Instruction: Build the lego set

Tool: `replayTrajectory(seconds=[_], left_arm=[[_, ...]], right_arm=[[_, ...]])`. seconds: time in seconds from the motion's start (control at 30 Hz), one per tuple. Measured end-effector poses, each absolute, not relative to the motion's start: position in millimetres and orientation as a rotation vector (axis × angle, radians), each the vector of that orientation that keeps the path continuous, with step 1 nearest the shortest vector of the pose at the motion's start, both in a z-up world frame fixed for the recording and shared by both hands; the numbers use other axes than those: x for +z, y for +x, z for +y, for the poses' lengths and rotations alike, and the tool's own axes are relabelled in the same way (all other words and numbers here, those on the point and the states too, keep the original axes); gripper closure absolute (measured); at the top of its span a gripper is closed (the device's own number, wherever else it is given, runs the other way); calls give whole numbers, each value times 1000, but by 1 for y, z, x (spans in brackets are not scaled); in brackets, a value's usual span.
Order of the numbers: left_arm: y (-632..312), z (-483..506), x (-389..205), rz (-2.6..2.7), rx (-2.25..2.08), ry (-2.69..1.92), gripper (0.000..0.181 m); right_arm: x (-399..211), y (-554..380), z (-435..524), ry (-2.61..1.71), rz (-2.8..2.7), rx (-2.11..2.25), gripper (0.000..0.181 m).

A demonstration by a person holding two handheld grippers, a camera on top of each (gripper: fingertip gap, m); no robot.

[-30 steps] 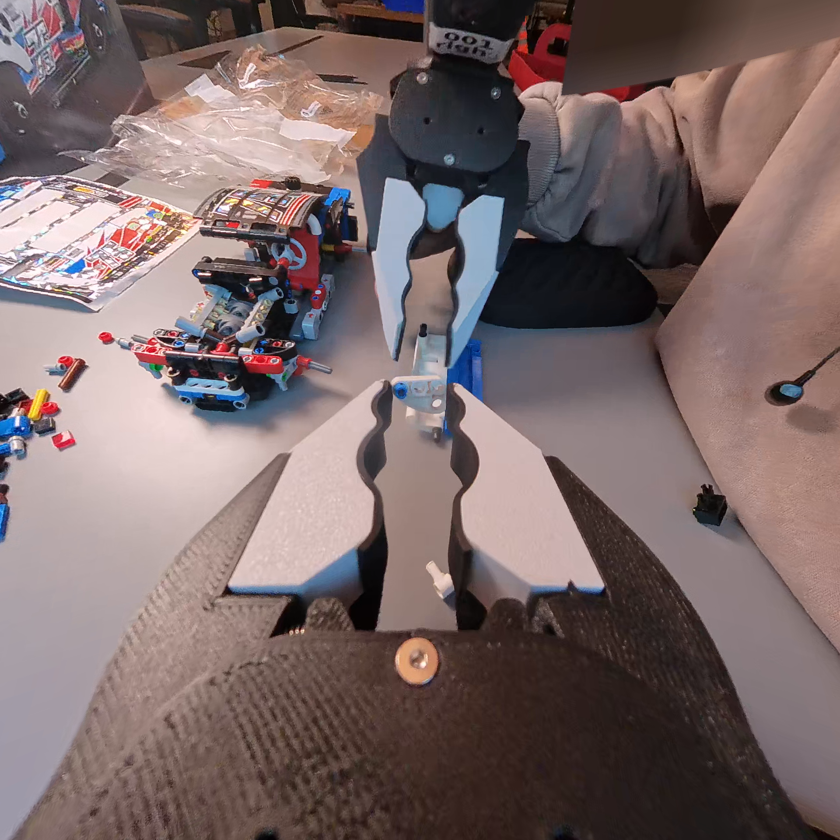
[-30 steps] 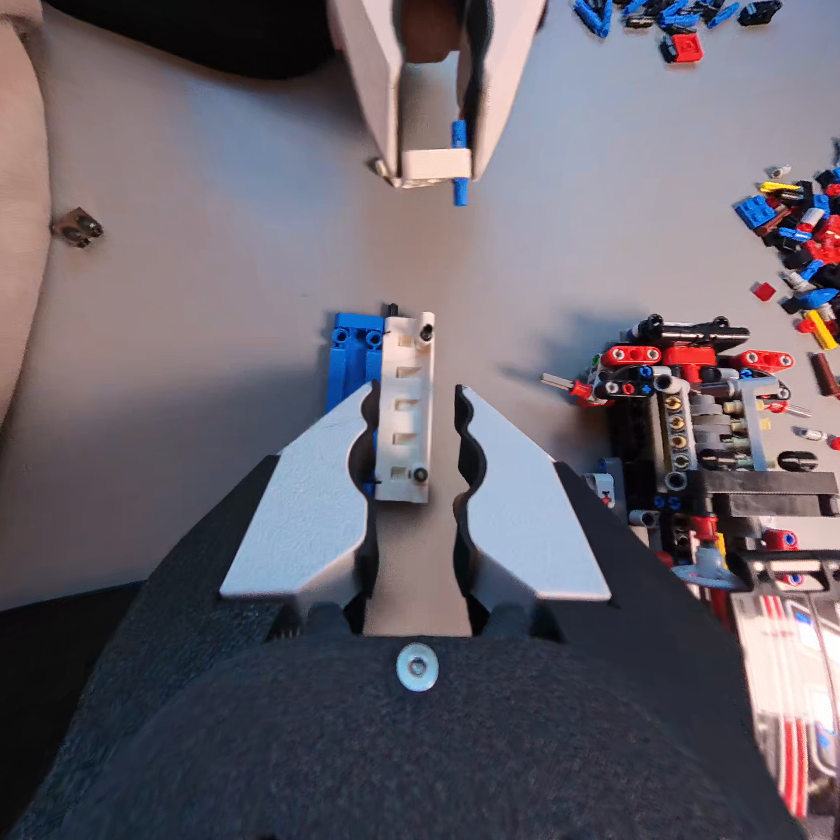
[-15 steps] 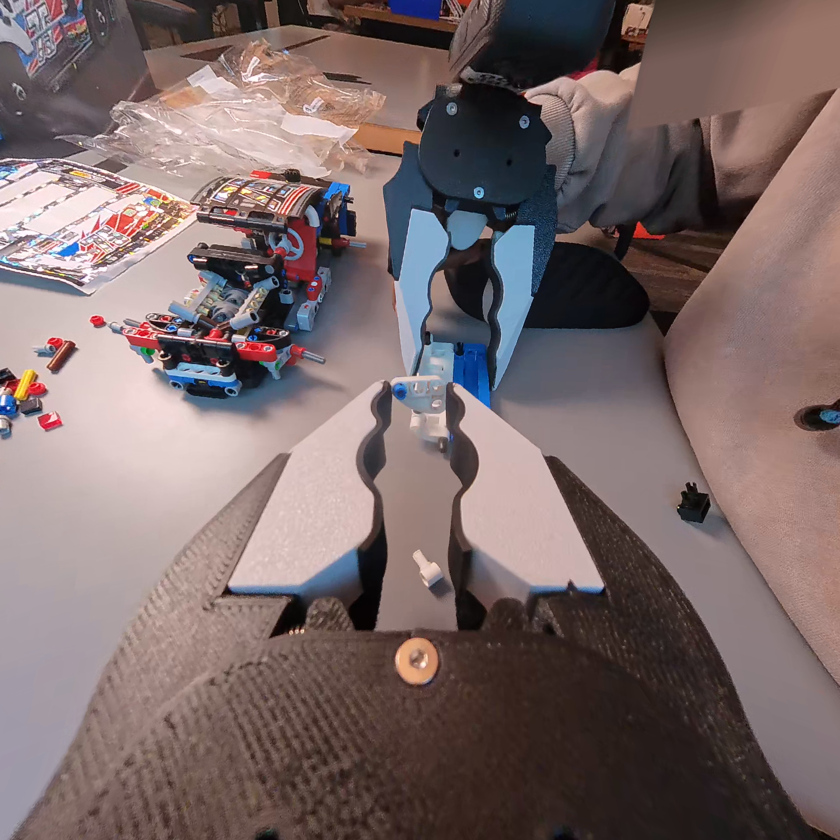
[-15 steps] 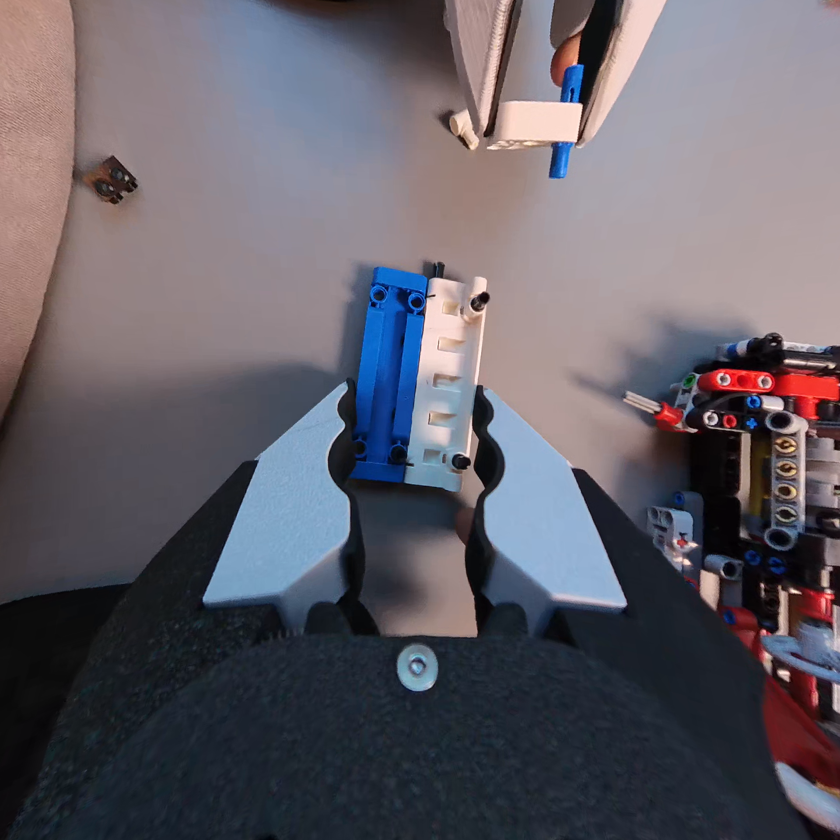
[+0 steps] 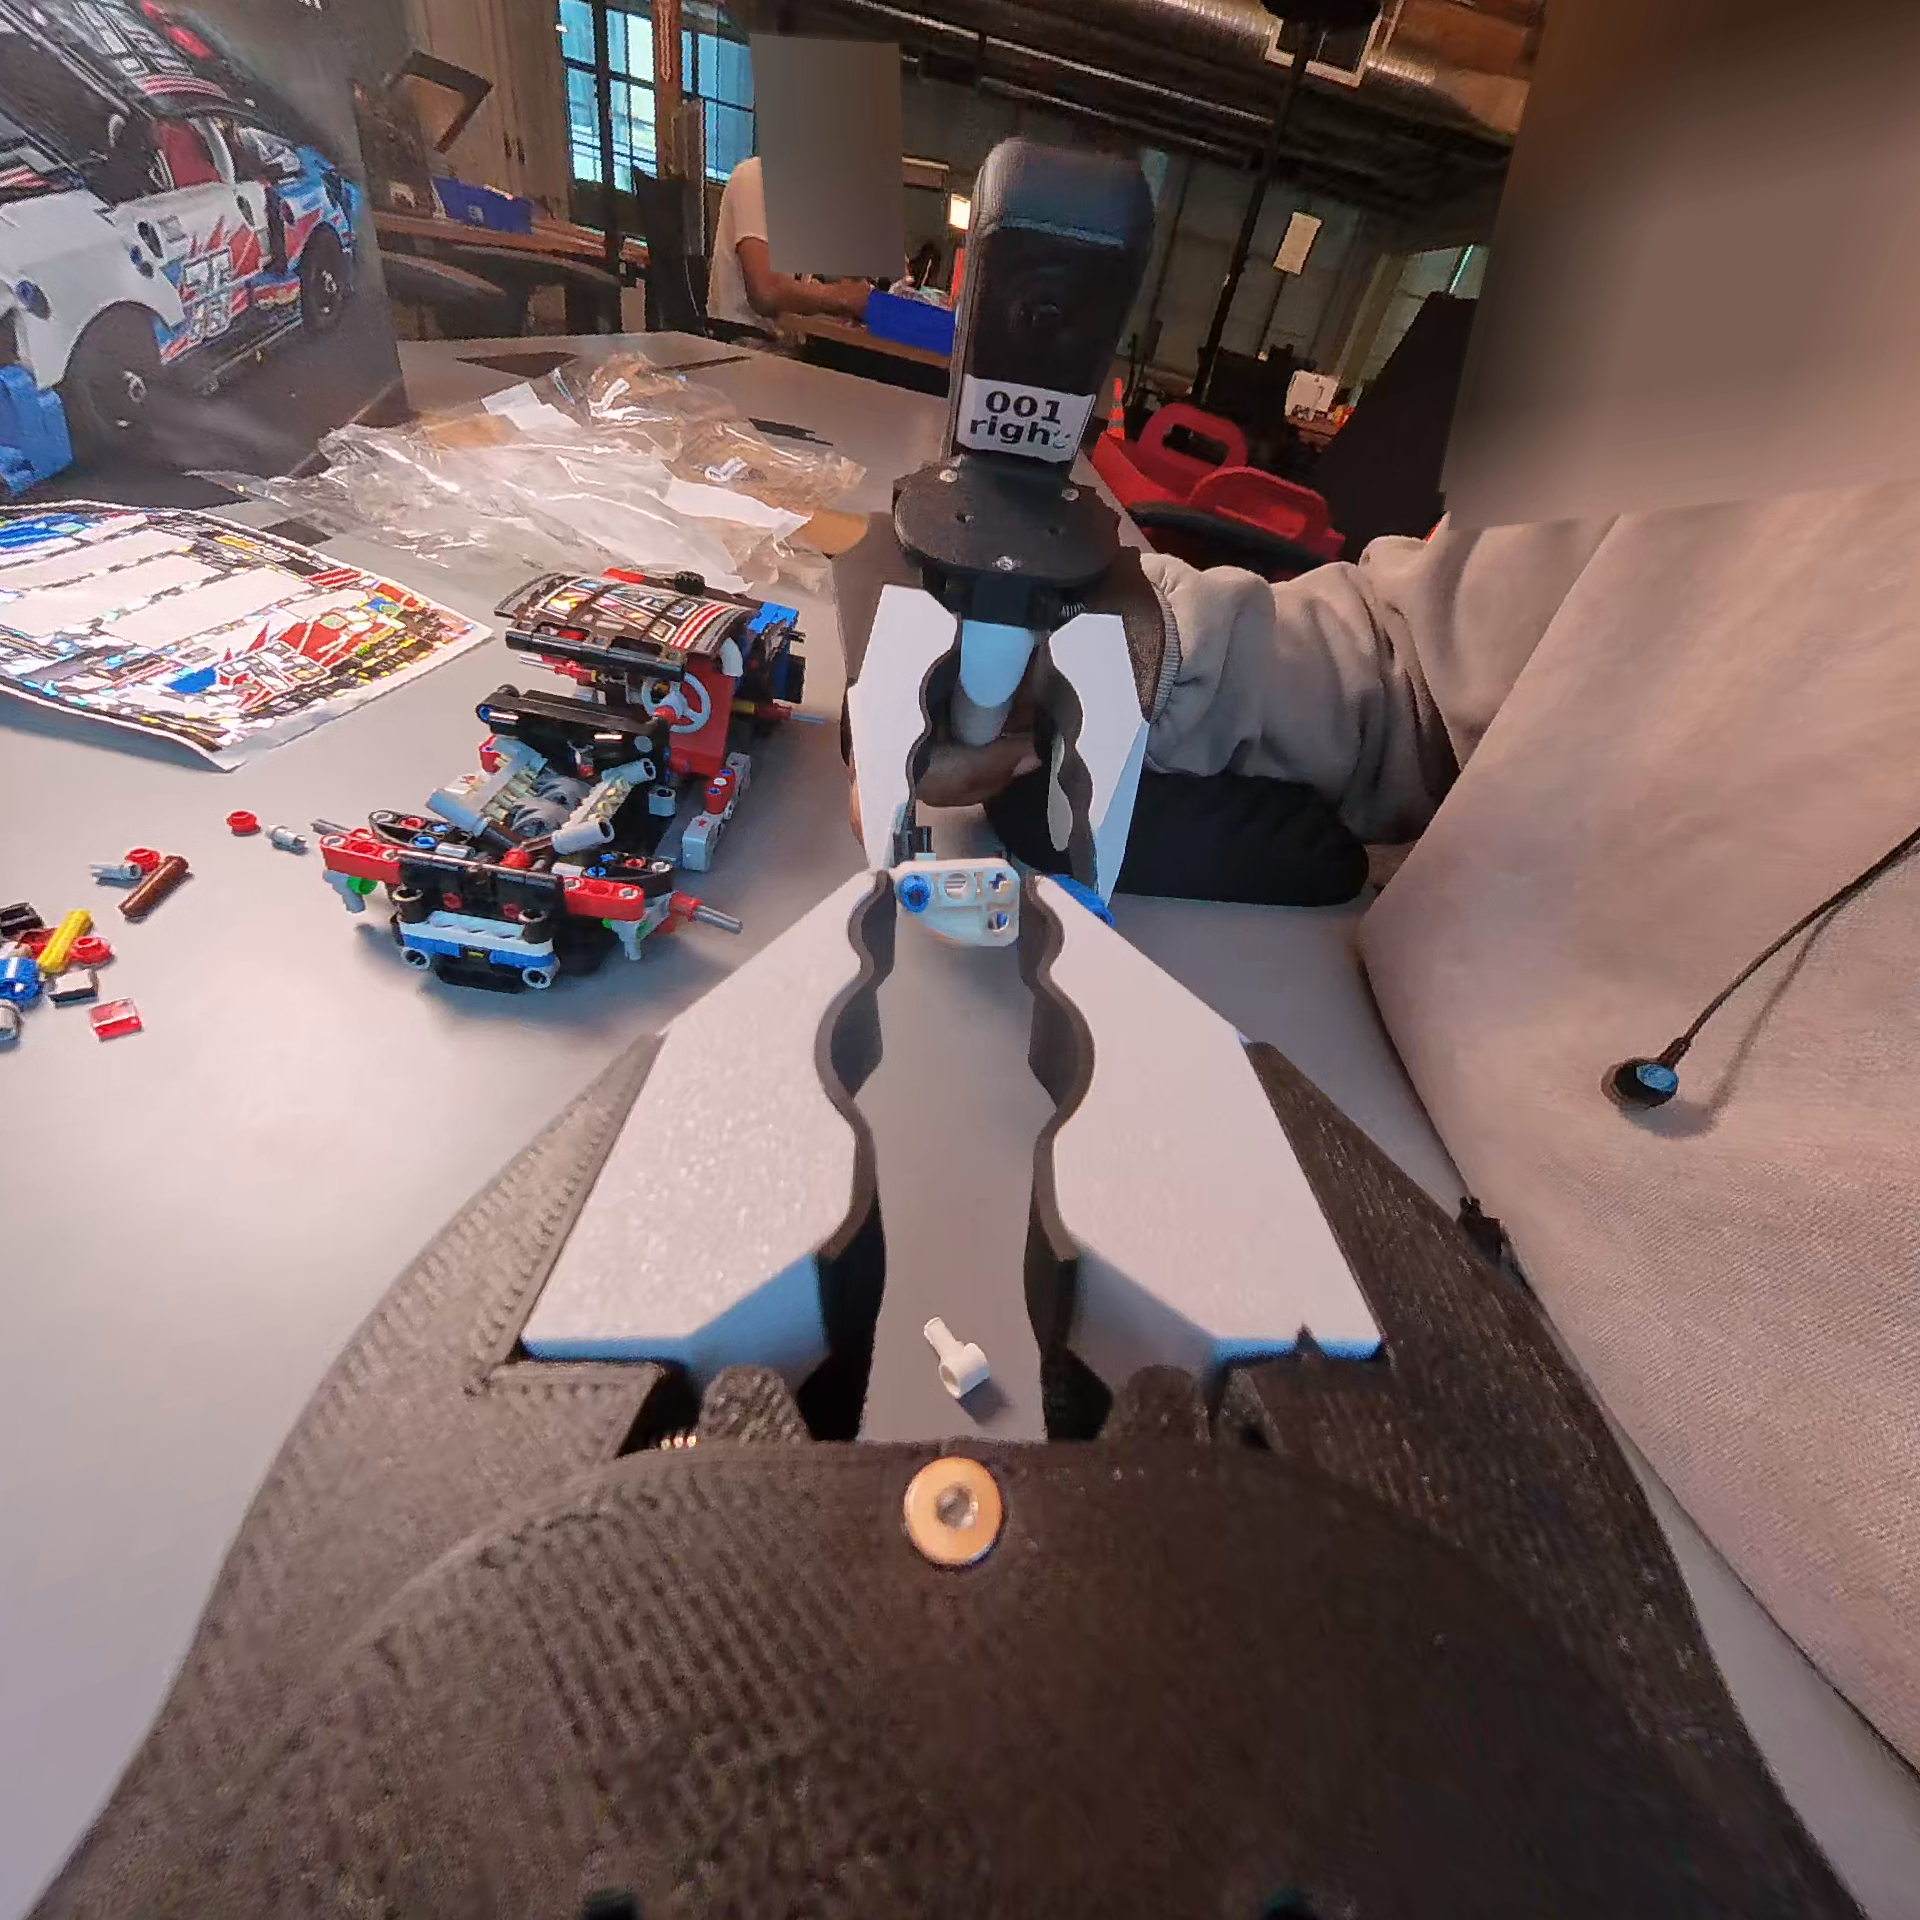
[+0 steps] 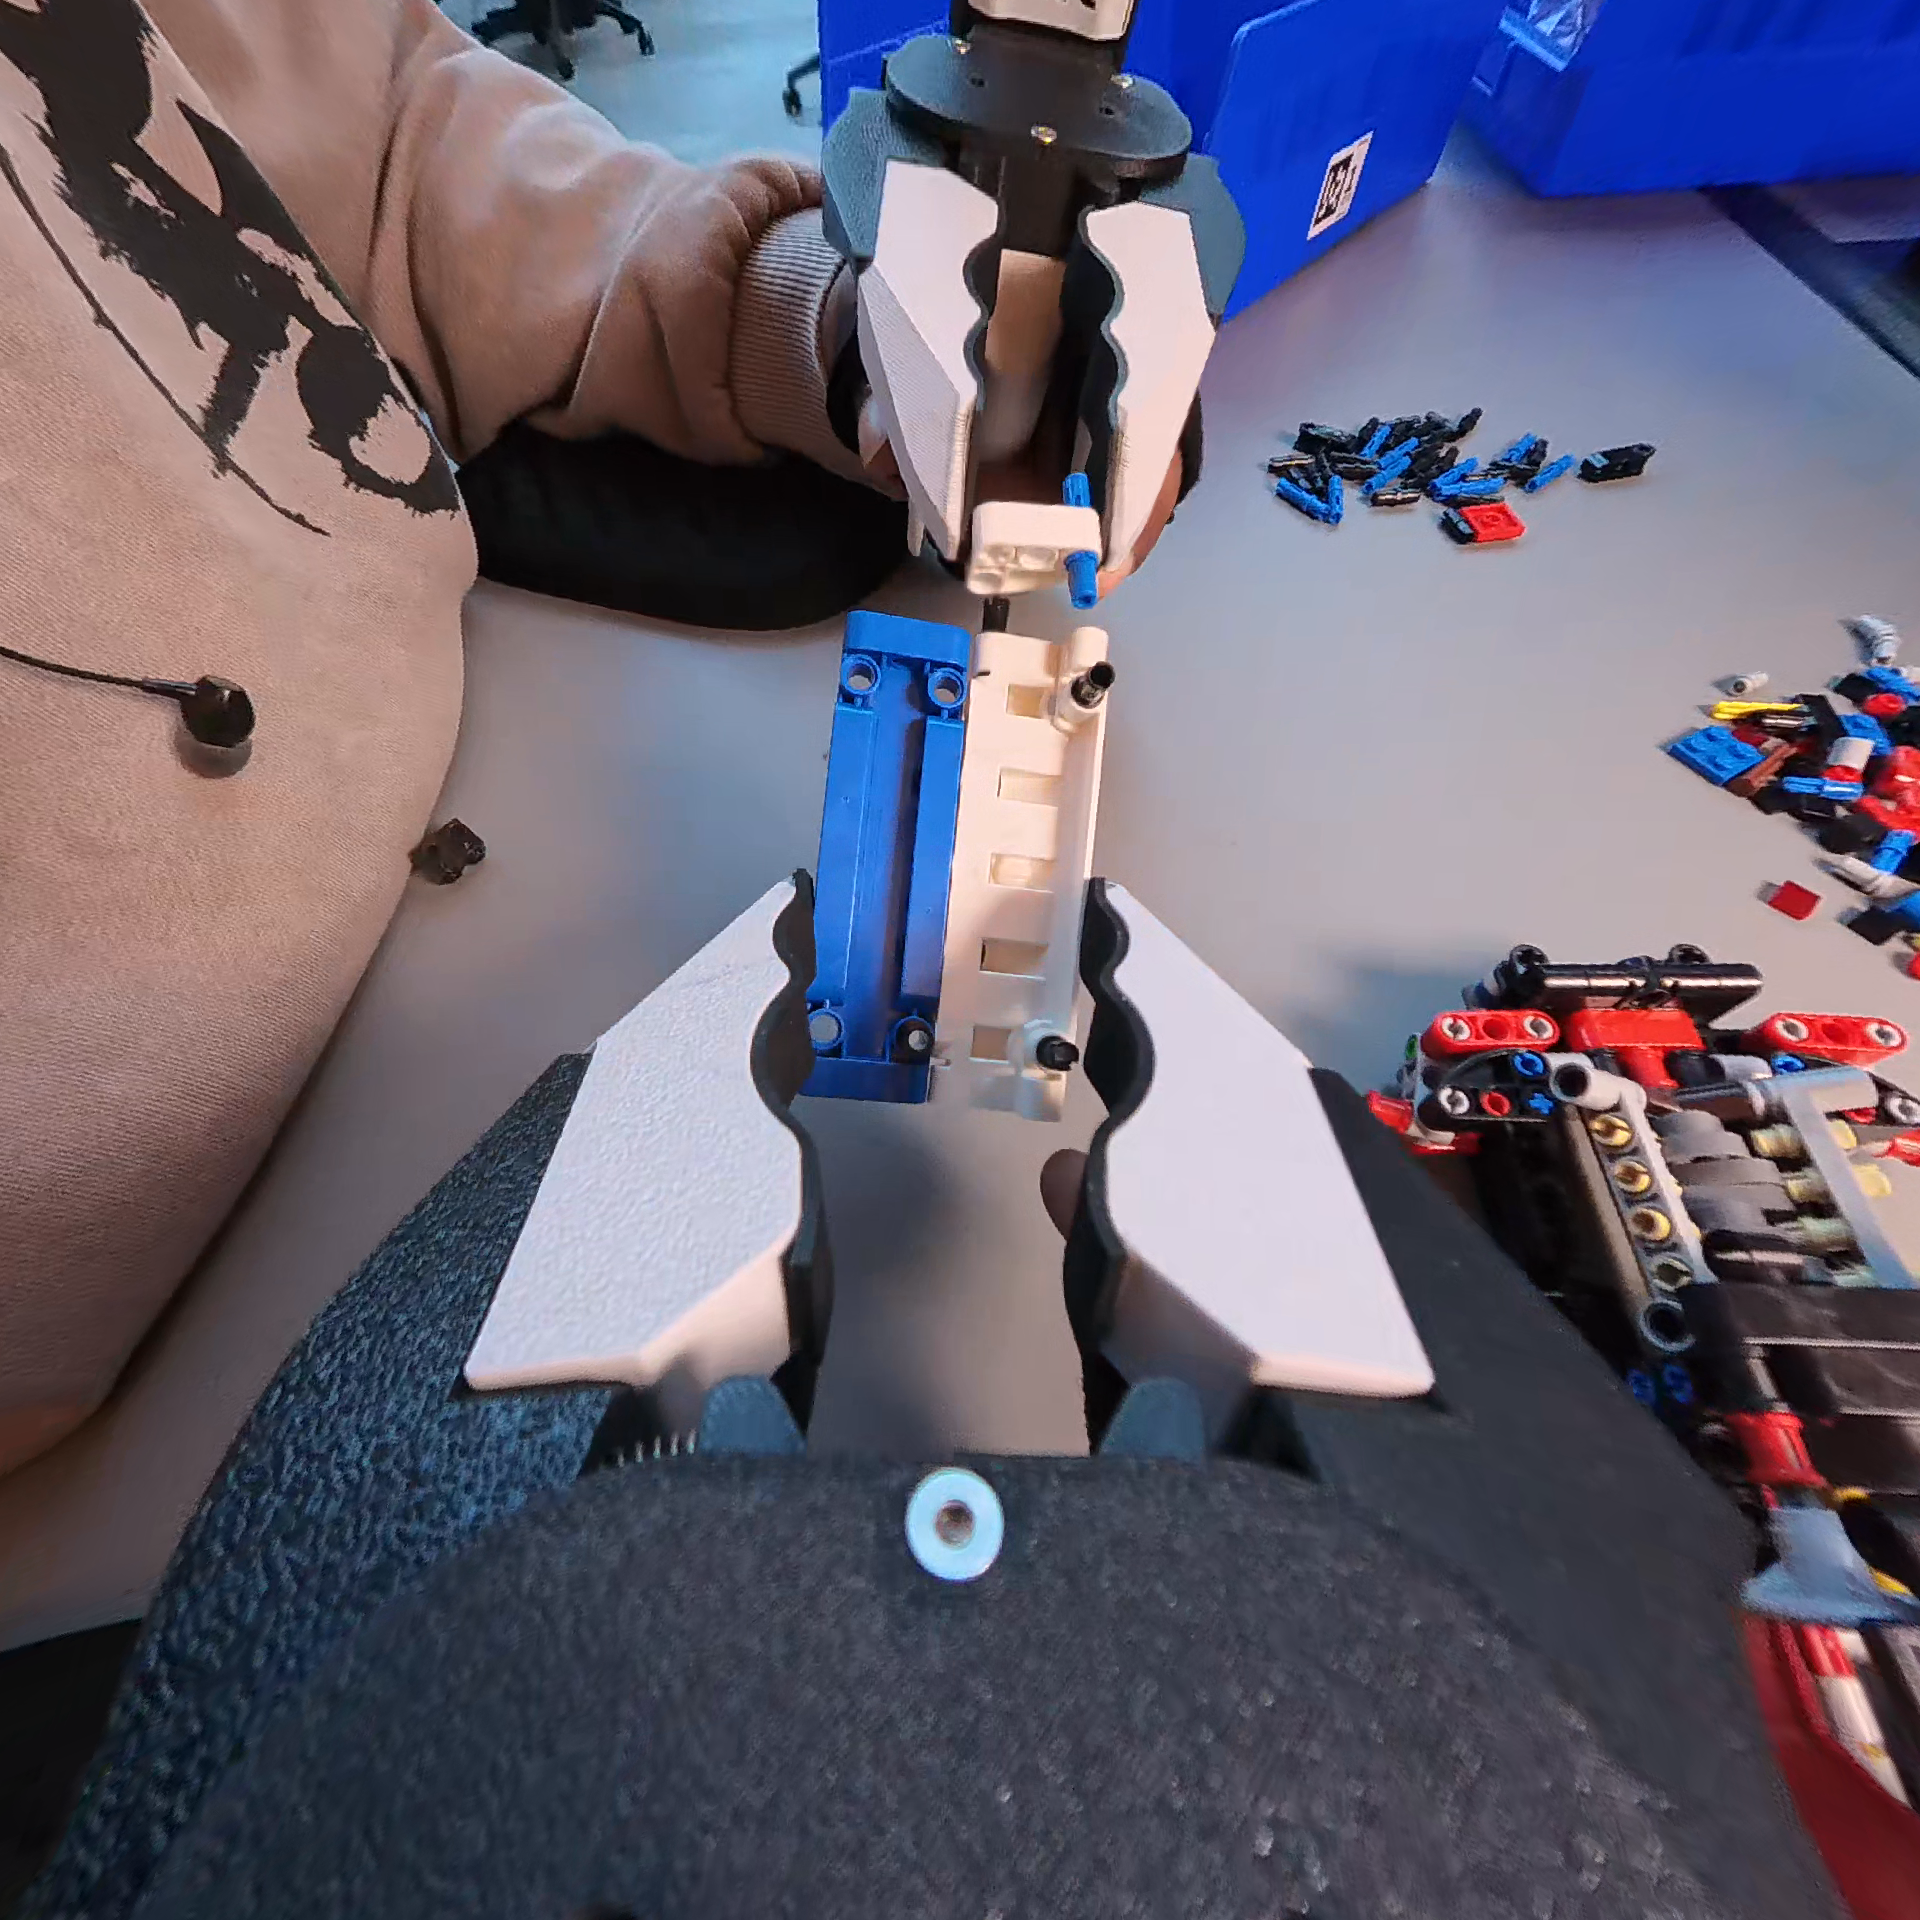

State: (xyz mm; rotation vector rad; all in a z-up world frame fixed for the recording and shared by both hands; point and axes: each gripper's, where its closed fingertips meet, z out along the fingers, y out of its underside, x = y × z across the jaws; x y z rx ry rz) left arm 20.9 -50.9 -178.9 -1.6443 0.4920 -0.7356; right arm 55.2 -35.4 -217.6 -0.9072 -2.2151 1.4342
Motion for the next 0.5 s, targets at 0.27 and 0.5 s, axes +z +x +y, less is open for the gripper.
replayTrajectory(seconds=[0.27,0.5], left_arm=[[25,-54,-181,534,-756,-1631,159],[30,-54,-176,560,-741,-1581,159]], right_arm=[[-216,57,-32,-839,-2180,1355,131],[-215,59,-36,-783,-2176,1290,131]])
